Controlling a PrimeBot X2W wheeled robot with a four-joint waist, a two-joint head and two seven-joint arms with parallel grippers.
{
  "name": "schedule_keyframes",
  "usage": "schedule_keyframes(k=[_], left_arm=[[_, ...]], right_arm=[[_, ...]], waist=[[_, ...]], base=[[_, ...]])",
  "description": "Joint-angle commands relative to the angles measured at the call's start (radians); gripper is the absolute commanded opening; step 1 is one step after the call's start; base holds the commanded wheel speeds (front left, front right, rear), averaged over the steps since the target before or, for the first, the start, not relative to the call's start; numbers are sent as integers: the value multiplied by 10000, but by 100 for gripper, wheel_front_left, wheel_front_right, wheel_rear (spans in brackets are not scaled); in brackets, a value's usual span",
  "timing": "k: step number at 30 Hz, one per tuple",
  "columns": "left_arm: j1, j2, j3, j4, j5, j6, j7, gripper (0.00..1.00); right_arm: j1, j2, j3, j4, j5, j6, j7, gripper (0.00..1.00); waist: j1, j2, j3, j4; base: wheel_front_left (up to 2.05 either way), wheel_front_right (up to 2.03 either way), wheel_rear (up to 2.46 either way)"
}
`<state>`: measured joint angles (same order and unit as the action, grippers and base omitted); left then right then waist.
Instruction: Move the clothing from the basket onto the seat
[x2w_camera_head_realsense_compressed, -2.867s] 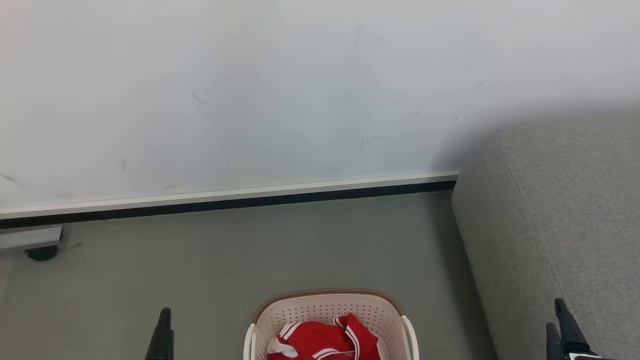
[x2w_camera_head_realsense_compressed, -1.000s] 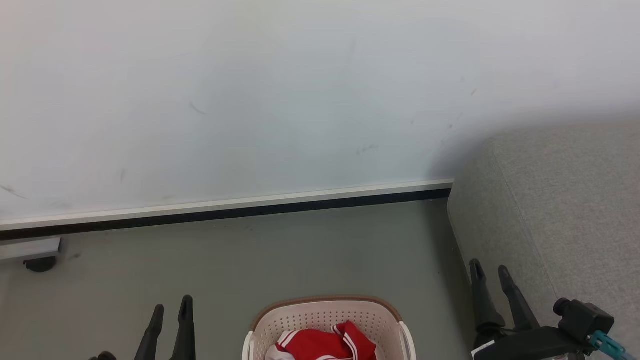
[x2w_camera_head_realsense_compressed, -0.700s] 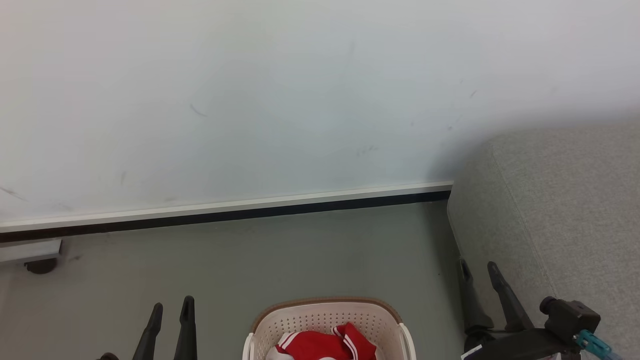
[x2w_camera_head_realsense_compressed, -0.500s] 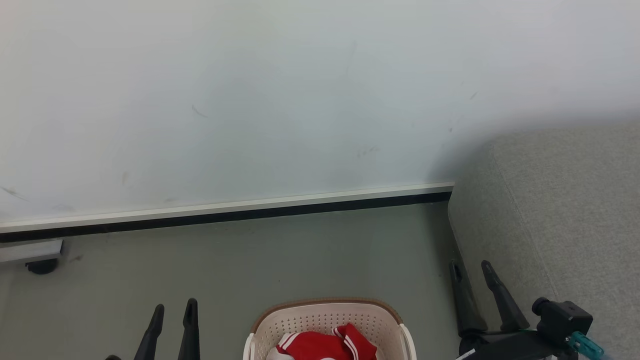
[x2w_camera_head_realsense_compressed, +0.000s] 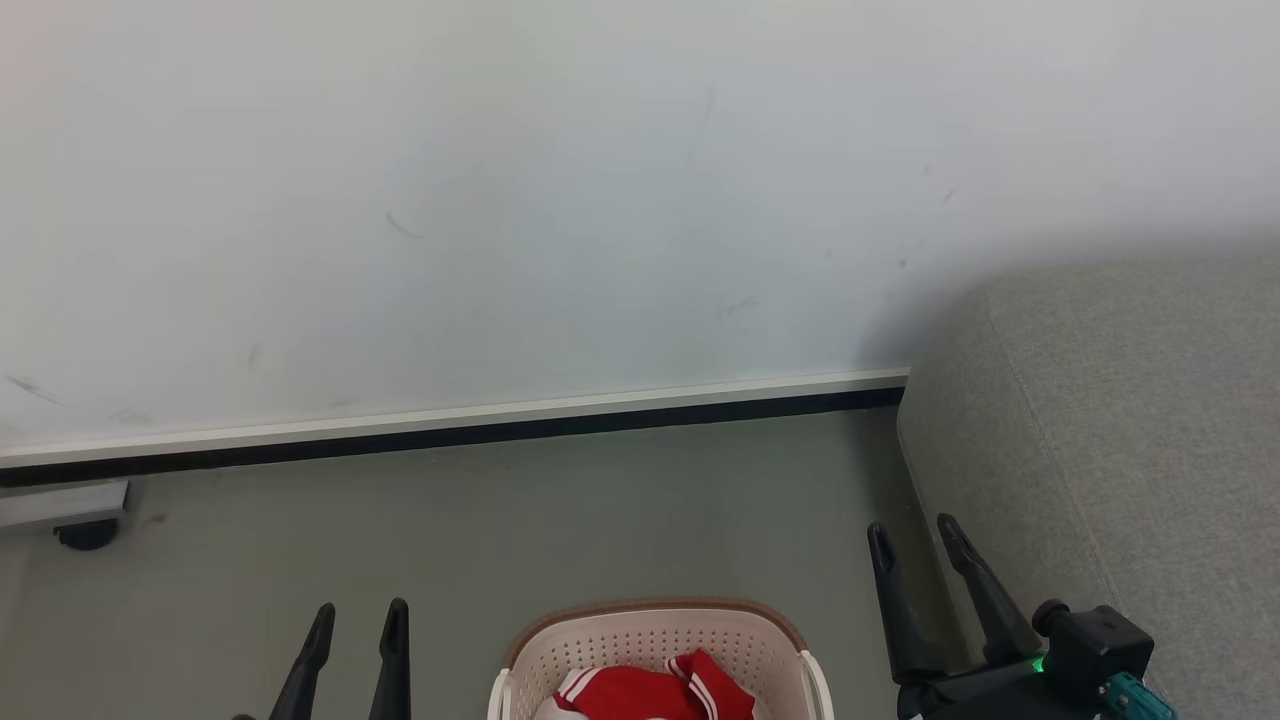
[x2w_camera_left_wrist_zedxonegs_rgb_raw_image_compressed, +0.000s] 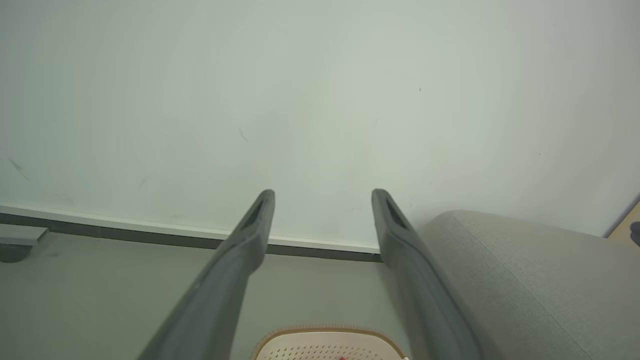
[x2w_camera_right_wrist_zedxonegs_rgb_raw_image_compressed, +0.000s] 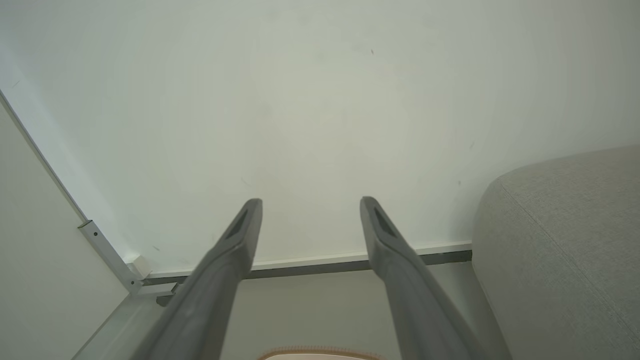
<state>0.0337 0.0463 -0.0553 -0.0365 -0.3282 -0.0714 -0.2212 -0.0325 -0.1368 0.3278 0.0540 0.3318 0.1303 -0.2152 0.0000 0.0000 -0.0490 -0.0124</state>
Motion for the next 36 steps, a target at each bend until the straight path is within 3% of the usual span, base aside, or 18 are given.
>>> schedule_keyframes(k=[1,23,36], left_arm=[[82,58,-15,-145,245,27,-110,100],[387,57,-5,-577,1862,151,-467,100],[354,53,-64,-407,1878,246,-446,100]], right_arm=[[-3,-80,94,-102,-271,6,-87,100],[190,31,394,-517,-1780,7,-514,100],[186,58,306,-484,-1693,7,-500,100]], waist=[[0,0,-3,5],[0,0,-75,65],[0,0,-52,53]], base=[[0,0,0],[0,0,0],[0,0,0]])
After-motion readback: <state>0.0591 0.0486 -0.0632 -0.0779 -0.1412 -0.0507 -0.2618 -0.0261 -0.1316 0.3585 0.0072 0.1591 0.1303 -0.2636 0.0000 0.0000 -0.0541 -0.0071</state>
